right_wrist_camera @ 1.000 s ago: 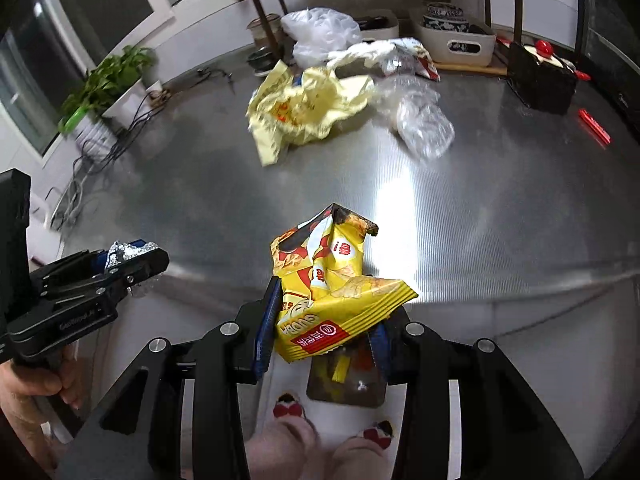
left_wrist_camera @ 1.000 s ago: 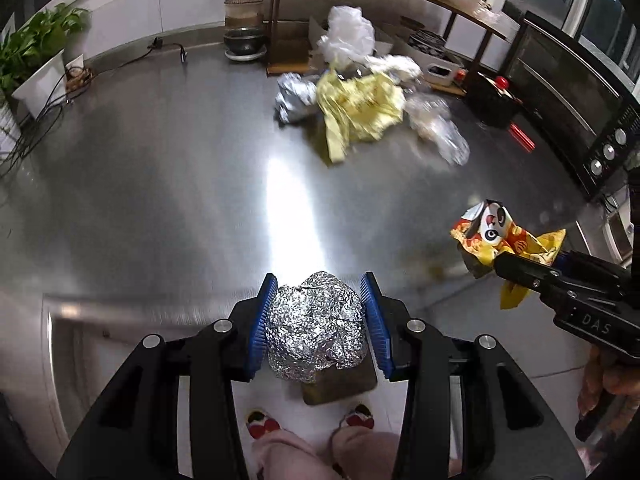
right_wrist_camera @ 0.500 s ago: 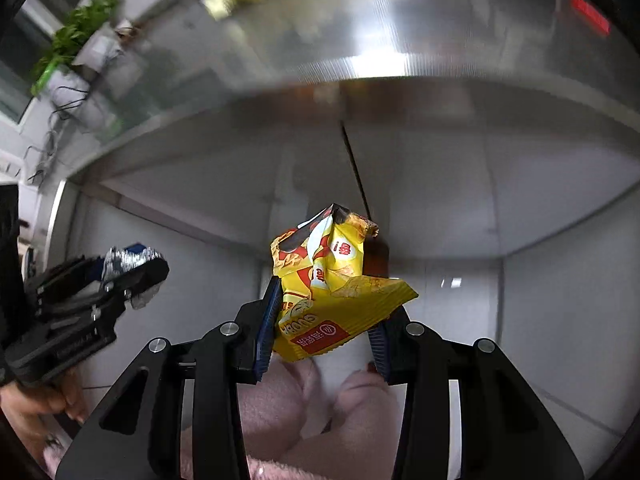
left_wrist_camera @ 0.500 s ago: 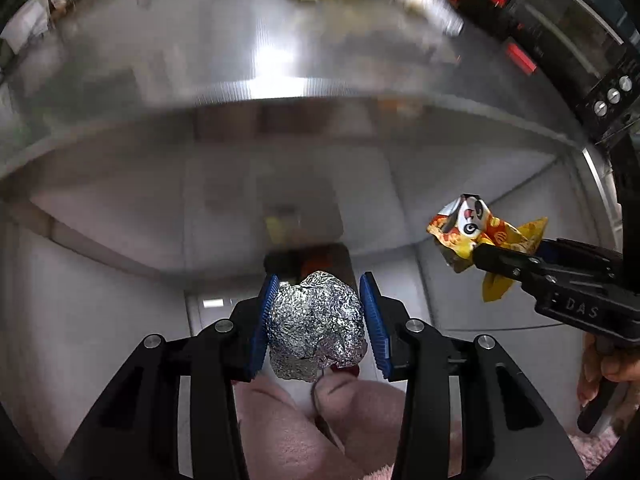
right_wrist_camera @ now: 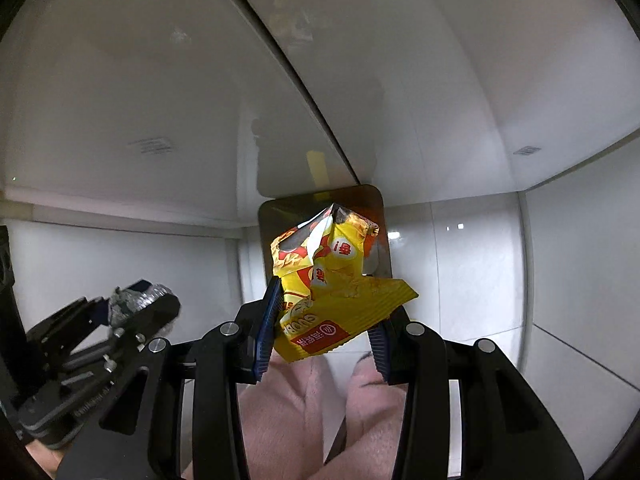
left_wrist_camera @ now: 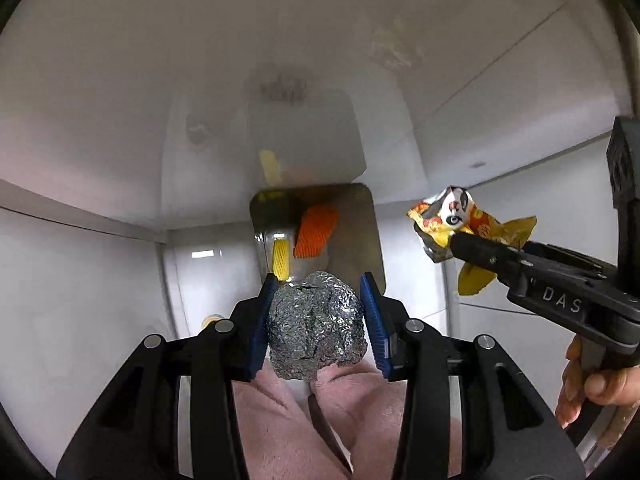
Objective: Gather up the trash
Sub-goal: 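Carry the foil and snack bag over the bin and open both grippers, then move both grippers back over the counter toward the plastic bags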
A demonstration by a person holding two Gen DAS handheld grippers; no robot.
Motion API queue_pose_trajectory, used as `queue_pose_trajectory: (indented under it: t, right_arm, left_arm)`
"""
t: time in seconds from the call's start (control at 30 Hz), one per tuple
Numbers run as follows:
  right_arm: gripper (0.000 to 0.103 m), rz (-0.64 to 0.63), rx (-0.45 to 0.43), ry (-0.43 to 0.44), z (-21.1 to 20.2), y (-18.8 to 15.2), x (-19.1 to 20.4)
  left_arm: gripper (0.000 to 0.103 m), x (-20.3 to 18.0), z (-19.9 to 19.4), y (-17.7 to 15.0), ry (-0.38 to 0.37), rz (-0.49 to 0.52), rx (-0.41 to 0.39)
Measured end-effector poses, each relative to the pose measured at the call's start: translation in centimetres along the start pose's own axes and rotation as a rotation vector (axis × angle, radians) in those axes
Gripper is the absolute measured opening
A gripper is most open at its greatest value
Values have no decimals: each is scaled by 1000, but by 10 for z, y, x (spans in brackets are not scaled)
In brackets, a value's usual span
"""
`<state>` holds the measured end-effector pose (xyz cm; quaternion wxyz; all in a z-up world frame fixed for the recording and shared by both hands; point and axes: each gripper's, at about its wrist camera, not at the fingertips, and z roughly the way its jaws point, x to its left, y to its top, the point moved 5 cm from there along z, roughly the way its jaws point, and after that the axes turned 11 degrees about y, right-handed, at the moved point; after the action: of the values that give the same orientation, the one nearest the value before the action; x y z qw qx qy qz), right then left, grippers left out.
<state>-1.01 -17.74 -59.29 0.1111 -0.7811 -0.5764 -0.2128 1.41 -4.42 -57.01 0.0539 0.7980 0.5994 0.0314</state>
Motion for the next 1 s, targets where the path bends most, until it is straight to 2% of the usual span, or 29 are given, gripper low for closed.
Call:
queue_pose_trajectory:
  t: [0.17, 0.33, 0.43, 0.47, 0.63, 0.8, 0.9, 1.0]
  right_arm:
    - [43, 73, 23, 14, 24, 11, -12]
    - [45, 93, 30, 32, 33, 17, -11]
    - [50, 90, 28, 43, 32, 21, -9]
    - [55, 86, 24, 42, 31, 22, -8]
    - [61, 63, -2, 16, 19, 27, -4]
    - [70, 46, -36, 3, -12, 30, 1]
    - [78, 23, -70, -7, -39, 31, 7]
    - [79, -18, -119, -5, -76, 33, 19]
  left_arm:
    - [40, -9, 27, 1, 0, 18, 31]
    - [40, -11, 35, 3, -1, 22, 43]
    - [49, -9, 31, 6, -2, 13, 33]
    - [52, -9, 30, 6, -1, 11, 28]
    - [61, -5, 18, 11, 12, 3, 2]
    - [72, 4, -9, 14, 31, 1, -34]
    - [77, 8, -39, 17, 35, 3, -77]
    - [83, 10, -75, 20, 39, 7, -130]
